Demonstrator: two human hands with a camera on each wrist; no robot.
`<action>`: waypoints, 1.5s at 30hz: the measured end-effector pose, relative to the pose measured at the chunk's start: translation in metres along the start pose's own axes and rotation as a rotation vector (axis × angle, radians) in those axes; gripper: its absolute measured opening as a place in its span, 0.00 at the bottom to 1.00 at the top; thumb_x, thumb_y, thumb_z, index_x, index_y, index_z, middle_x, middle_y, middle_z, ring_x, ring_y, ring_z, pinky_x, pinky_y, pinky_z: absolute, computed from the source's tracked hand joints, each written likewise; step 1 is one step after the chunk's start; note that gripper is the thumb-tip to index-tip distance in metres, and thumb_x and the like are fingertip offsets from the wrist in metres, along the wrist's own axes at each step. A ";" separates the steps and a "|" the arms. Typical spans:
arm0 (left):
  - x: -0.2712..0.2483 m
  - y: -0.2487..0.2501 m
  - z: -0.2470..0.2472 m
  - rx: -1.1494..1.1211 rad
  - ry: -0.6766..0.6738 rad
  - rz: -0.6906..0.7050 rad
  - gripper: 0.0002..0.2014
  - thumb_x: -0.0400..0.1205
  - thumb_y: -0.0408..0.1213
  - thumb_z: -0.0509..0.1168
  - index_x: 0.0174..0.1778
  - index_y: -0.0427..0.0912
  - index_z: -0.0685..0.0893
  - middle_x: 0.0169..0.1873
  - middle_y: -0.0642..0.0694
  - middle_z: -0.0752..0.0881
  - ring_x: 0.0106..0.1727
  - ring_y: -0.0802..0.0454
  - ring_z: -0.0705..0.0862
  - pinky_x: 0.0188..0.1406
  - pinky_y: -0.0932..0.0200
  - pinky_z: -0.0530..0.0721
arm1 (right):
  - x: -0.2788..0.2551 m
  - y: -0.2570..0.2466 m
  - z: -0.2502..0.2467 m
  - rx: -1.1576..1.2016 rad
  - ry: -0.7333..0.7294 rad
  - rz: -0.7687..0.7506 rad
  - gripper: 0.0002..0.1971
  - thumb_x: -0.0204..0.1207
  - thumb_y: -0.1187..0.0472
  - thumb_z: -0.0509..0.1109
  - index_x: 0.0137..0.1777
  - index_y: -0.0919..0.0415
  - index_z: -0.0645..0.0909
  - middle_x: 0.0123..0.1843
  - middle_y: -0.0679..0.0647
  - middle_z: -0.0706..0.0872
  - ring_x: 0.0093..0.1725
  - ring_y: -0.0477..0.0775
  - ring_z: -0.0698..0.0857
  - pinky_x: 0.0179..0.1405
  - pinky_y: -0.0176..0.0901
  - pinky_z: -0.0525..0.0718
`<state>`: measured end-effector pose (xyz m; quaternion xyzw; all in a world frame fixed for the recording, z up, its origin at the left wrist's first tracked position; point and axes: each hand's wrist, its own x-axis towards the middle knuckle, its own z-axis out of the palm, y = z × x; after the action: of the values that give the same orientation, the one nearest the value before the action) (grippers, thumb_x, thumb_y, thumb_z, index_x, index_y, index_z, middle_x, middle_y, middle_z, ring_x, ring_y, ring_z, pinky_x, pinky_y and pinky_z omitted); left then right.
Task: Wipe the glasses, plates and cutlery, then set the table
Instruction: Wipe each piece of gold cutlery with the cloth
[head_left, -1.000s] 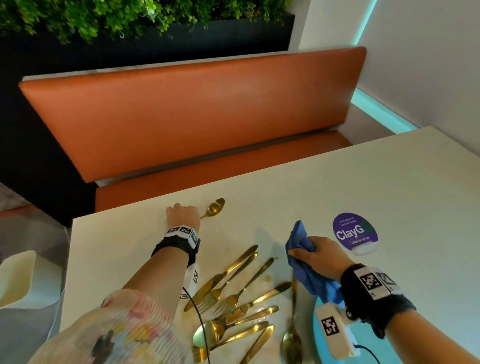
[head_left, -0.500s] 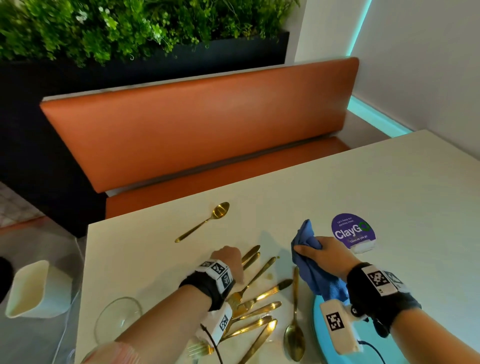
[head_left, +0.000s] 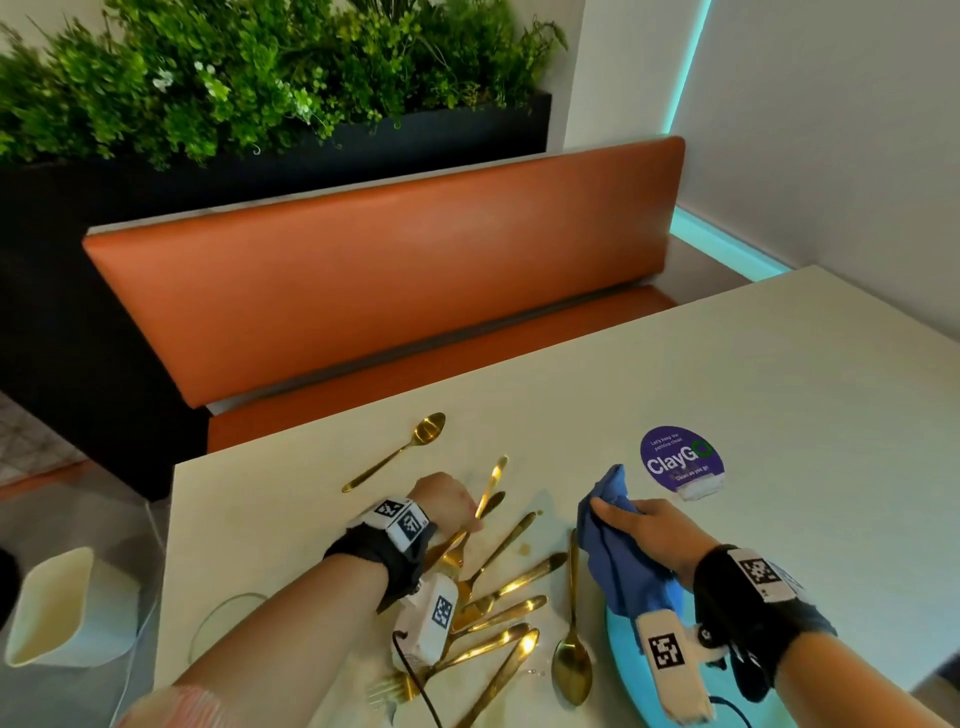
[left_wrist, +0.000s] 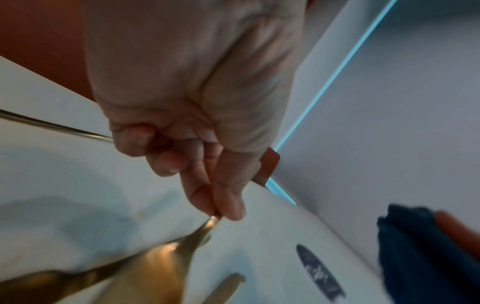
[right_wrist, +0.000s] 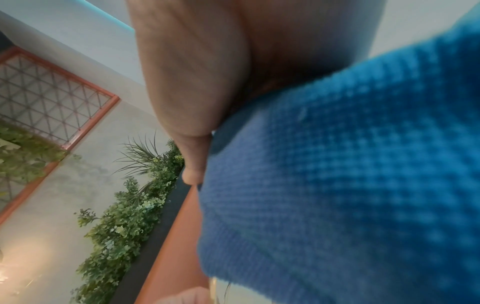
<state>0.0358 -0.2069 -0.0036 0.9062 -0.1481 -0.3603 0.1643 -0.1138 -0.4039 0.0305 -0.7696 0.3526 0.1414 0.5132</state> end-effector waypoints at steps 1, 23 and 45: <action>-0.006 0.005 -0.006 -0.079 0.006 0.013 0.18 0.78 0.42 0.70 0.62 0.39 0.84 0.61 0.44 0.84 0.65 0.46 0.80 0.67 0.54 0.78 | -0.001 -0.002 0.001 0.010 -0.013 -0.003 0.22 0.74 0.40 0.67 0.43 0.62 0.84 0.48 0.62 0.90 0.52 0.63 0.87 0.60 0.56 0.83; -0.046 0.061 0.002 -0.793 0.238 0.162 0.09 0.77 0.32 0.69 0.34 0.45 0.77 0.38 0.46 0.88 0.46 0.50 0.83 0.44 0.62 0.76 | -0.002 -0.020 0.054 -0.034 -0.090 0.033 0.20 0.65 0.46 0.78 0.48 0.62 0.83 0.50 0.59 0.89 0.50 0.59 0.87 0.54 0.49 0.86; -0.067 0.047 -0.027 0.256 0.208 0.345 0.13 0.86 0.44 0.55 0.56 0.51 0.86 0.52 0.52 0.88 0.56 0.52 0.72 0.65 0.49 0.62 | 0.012 -0.046 -0.056 -0.326 0.157 -0.137 0.10 0.70 0.53 0.76 0.42 0.60 0.83 0.46 0.59 0.89 0.49 0.59 0.86 0.56 0.49 0.84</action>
<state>0.0012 -0.2181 0.0745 0.9132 -0.3275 -0.2098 0.1218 -0.0820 -0.4480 0.0798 -0.8734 0.3109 0.1011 0.3610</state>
